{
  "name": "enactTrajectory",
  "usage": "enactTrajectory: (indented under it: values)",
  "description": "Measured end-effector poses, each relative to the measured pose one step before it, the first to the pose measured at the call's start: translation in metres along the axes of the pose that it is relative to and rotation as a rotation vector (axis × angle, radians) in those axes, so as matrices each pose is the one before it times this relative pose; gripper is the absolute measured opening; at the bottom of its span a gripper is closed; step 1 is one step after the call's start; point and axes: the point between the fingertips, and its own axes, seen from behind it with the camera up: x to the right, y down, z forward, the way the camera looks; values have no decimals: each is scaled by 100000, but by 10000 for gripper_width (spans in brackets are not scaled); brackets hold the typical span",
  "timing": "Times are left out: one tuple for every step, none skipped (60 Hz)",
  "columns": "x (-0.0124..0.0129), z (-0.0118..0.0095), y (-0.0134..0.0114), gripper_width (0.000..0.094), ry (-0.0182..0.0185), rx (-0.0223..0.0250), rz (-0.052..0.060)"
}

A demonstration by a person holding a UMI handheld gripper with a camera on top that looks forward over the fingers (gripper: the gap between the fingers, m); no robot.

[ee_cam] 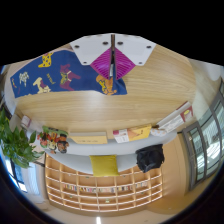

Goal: Fold towel

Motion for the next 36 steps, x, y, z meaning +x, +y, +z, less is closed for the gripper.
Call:
enactTrajectory:
  values:
    - [-494, -456, -393, 24, -2544, 784, 1217]
    - [-420, -628, -484, 23, -2233, 856, 888]
    - [-498, -547, -491, 23, -1962, 1177, 693]
    - [-485, -559, -580, 23, -1833, 1294, 659]
    - [-476, -584, -634, 23, -1835, 1324, 666]
    - [-506, -576, -686, 23, -1911, 1297, 787]
    - [-522, -623, -696, 24, -2085, 1192, 931]
    - [-950, -683, -831, 23, -2086, 1149, 1420]
    - [-449, -646, -755, 23, -2242, 1289, 1311]
    - [-237, -528, -877, 24, -1944, 1092, 1102]
    - [-264, -594, -804, 24, -1938, 1266, 994]
    - [-197, -580, -856, 24, -1680, 1214, 778]
    - [-90, -563, -861, 24, -1330, 1314, 669]
    - [41, -498, -845, 24, -1002, 1347, 592]
    - [141, -501, -783, 24, -704, 1322, 415]
    - [-134, -667, -667, 25, -615, 1511, 542]
    - [466, -114, -812, 26, -5, 940, 133]
    - [471, -333, -672, 27, -50, 1100, 149]
    - [588, -308, -576, 27, 158, 886, -14]
    - [686, -250, -493, 28, 412, 580, -184]
    - [765, -149, -395, 28, 622, 420, -160]
    - [845, -160, -317, 28, 875, 341, -40]
    - [984, -86, -268, 28, 1063, 328, -47]
    - [1000, -53, -173, 28, 1191, 192, -182]
    - [1176, -473, 85, 28, 923, 349, -331]
    - [825, 326, -81, 29, 1673, -274, -338]
    - [1096, 124, 151, 29, 1540, -454, -335]
    - [1107, 114, 240, 30, 1540, -820, -167]
    - [1140, 166, 344, 30, 1506, -1078, -32]
    - [1104, 176, 360, 30, 1358, -1058, 136]
    - [1277, 137, 430, 30, 976, -512, 201]
    - [976, 171, 247, 32, 1019, -685, 321]
    - [969, 16, 236, 35, 1140, -437, 226]
    - [1064, 177, 243, 40, 1295, -600, -17]
    - [1087, 144, 292, 49, 1507, -722, -116]
    - [1126, 143, 334, 61, 1681, -874, -98]
